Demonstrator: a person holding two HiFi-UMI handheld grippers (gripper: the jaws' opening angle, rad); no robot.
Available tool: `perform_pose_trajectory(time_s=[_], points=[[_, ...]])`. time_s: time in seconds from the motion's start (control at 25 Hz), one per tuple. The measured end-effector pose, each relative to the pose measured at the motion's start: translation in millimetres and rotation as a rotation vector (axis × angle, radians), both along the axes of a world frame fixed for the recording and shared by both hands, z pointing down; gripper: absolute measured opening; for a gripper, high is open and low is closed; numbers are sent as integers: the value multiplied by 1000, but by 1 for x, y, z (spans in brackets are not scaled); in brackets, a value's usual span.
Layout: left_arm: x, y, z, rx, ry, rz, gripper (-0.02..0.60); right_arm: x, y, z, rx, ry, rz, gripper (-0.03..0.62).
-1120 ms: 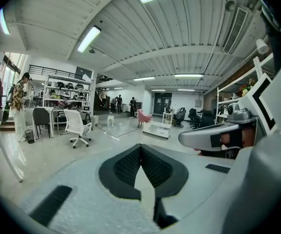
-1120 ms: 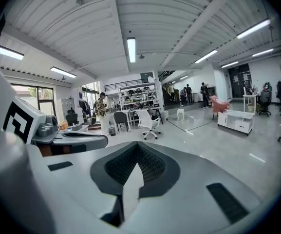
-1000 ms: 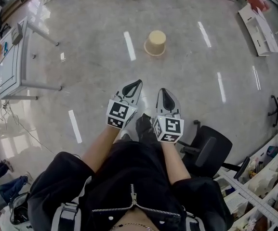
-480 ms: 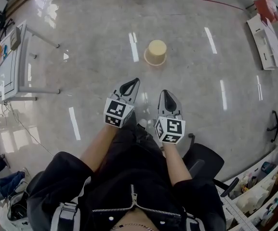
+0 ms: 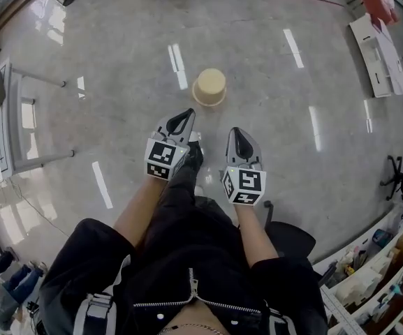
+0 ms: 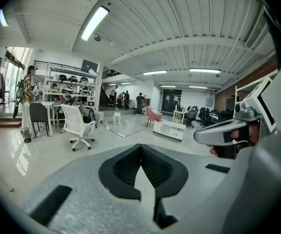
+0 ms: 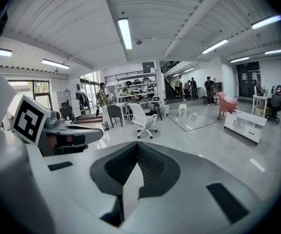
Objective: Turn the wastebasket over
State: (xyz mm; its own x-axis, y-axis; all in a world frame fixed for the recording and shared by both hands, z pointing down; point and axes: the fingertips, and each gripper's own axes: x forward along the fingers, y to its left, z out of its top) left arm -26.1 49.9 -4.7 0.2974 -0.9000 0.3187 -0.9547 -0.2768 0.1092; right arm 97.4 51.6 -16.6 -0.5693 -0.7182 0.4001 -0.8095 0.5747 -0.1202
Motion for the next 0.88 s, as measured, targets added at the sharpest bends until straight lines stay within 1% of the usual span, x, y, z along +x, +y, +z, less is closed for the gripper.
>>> perform_pose_trajectory(time_s=[0.24, 0.4, 0.52, 0.72, 0.88], points=[[-31, -98, 24, -21, 2, 38, 3, -35, -101, 25, -27, 40, 2, 9], [-54, -142, 67, -39, 3, 47, 3, -56, -153, 61, -27, 57, 5, 9], [-62, -167, 97, -38, -3, 35, 3, -58, -187, 88, -26, 63, 5, 9], [-66, -206, 161, -24, -18, 32, 3, -63, -229, 159, -16, 81, -33, 9], [-81, -223, 230, -10, -33, 11, 3, -69, -246, 235, -25, 89, -61, 9]])
